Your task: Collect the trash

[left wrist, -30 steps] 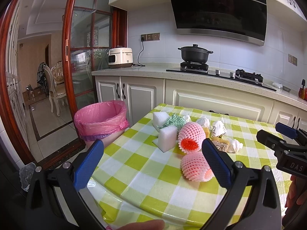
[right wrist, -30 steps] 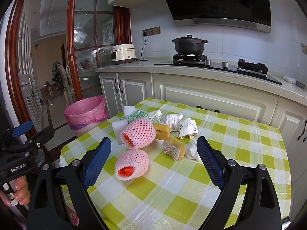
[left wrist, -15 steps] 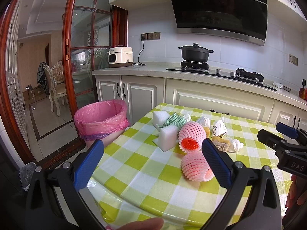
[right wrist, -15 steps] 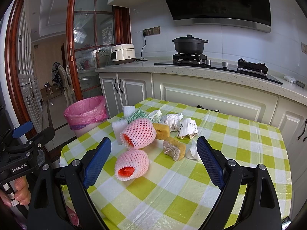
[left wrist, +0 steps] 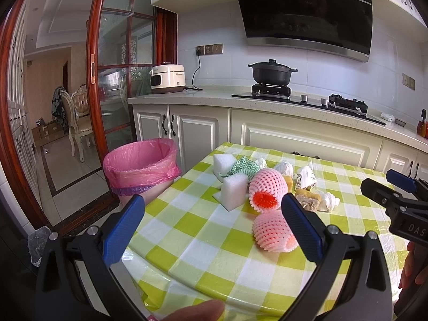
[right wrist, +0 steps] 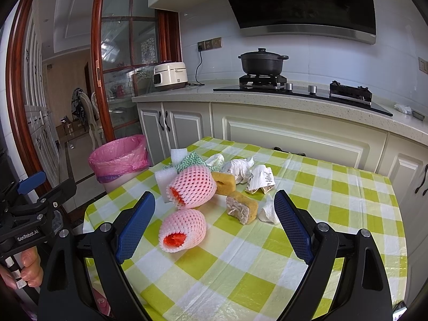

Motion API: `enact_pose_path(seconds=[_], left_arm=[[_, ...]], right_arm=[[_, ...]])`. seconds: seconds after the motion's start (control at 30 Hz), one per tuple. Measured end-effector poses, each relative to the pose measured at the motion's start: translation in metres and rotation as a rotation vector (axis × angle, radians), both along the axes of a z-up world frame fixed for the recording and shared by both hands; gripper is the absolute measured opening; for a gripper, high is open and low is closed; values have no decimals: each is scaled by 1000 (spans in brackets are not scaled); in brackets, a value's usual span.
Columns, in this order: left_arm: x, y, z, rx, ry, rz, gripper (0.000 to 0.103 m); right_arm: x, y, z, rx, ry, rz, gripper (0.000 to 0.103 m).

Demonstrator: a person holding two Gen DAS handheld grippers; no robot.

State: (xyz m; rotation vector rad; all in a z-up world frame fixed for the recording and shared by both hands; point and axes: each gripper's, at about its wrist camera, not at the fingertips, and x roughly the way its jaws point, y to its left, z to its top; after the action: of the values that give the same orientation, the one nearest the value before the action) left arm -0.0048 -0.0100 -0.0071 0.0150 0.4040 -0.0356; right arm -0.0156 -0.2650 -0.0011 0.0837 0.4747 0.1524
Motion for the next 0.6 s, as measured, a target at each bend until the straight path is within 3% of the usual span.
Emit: enact_pose_path(seconds=[0.37, 0.6], left_arm=[[23, 0, -13, 2, 94, -73, 99], [52, 11, -28, -12, 163, -50, 98]], right_arm=[[12, -13, -24, 30, 66, -46, 85], [30, -15, -47, 52, 126, -63, 85]])
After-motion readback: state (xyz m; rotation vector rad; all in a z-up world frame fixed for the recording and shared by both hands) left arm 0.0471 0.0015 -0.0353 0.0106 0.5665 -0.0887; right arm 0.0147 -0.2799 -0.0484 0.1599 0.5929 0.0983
